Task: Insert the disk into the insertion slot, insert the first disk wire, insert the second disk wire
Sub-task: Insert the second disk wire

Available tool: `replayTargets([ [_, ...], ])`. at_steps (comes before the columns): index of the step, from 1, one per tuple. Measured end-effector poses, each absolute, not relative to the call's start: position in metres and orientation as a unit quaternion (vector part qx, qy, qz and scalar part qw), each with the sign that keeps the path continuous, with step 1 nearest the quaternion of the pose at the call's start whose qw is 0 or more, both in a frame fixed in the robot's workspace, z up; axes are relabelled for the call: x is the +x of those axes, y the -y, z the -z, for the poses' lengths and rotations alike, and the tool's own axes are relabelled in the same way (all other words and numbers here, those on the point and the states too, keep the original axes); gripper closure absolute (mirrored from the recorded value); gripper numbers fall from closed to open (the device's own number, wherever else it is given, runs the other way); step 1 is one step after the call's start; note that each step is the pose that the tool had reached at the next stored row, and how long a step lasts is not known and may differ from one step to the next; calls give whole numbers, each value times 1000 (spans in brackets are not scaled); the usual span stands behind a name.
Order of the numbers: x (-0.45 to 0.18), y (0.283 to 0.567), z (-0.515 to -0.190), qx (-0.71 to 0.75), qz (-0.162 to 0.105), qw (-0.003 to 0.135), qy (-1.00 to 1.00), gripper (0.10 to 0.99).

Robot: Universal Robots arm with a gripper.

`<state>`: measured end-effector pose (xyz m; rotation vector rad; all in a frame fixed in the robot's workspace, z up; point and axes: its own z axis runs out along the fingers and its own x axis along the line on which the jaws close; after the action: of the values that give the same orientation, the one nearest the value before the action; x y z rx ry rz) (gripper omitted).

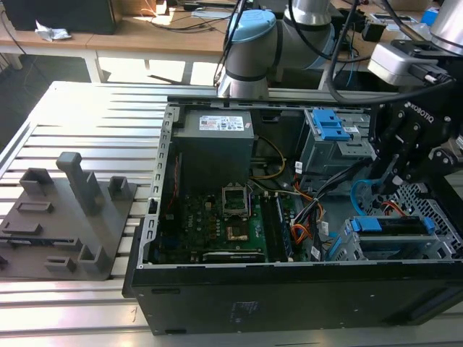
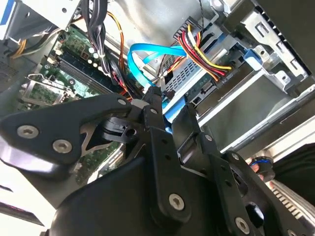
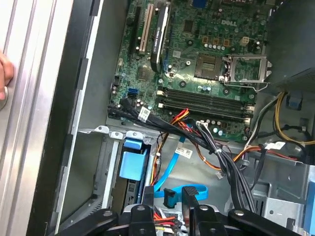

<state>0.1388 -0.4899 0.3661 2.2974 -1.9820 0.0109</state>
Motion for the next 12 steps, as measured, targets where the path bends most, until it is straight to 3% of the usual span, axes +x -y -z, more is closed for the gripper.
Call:
replayTargets([
  [10,139,490,-357,749,-3,54,660,725],
  [12,139,490,-357,749,-3,54,660,871],
])
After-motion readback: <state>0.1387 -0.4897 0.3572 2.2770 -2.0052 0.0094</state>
